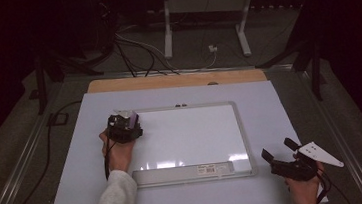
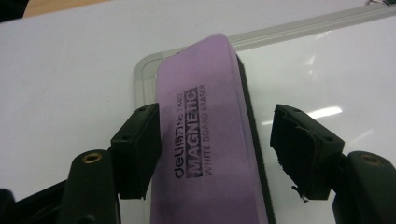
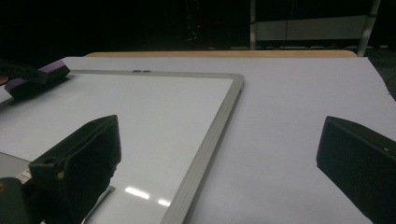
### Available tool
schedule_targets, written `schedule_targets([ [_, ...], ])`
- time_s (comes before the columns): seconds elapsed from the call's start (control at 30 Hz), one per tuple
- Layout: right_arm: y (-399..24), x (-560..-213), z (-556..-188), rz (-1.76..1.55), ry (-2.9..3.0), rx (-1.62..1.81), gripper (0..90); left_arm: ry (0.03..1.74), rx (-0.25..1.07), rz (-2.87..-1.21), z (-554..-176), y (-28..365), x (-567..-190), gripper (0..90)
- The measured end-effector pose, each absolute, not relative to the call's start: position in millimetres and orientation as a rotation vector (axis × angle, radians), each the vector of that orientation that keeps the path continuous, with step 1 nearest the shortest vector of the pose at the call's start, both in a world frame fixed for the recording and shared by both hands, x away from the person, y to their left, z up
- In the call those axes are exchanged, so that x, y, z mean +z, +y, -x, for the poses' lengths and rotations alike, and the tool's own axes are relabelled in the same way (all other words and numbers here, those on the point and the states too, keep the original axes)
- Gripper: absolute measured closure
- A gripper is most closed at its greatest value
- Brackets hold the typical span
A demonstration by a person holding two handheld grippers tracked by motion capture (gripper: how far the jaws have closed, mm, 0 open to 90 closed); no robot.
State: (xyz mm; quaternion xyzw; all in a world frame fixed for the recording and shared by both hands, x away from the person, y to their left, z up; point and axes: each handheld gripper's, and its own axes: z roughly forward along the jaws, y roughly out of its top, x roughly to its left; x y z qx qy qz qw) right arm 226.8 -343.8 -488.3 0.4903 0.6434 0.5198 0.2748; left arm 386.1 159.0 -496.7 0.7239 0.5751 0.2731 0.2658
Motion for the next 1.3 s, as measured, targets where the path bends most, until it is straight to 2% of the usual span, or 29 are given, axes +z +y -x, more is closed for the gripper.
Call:
schedule_targets([
  [0.1, -343.7, -488.6, -227.3, -1.318, 1.73, 1.397, 0.4, 1.564, 0.715, -1.928, -385.0, 163.9, -495.4, 41.0],
  [0.23, -343.8, -488.6, -227.3, -1.319, 1.731, 1.396, 0.4, 1.587, 0.669, -1.884, -384.9, 170.0, -495.0, 42.3],
  [0.63, -344.4, -488.5, -227.3, -1.317, 1.731, 1.395, 0.4, 1.587, 0.598, -1.897, -383.5, 176.3, -499.8, 38.1],
  [0.93, -343.4, -488.6, -227.6, -1.32, 1.733, 1.394, 0.4, 1.632, 0.617, -1.841, -382.6, 178.1, -501.1, 57.9],
  [1.3, -345.3, -488.3, -226.7, -1.322, 1.727, 1.398, 0.4, 1.691, 0.684, -1.817, -394.5, 171.9, -501.9, 60.4],
])
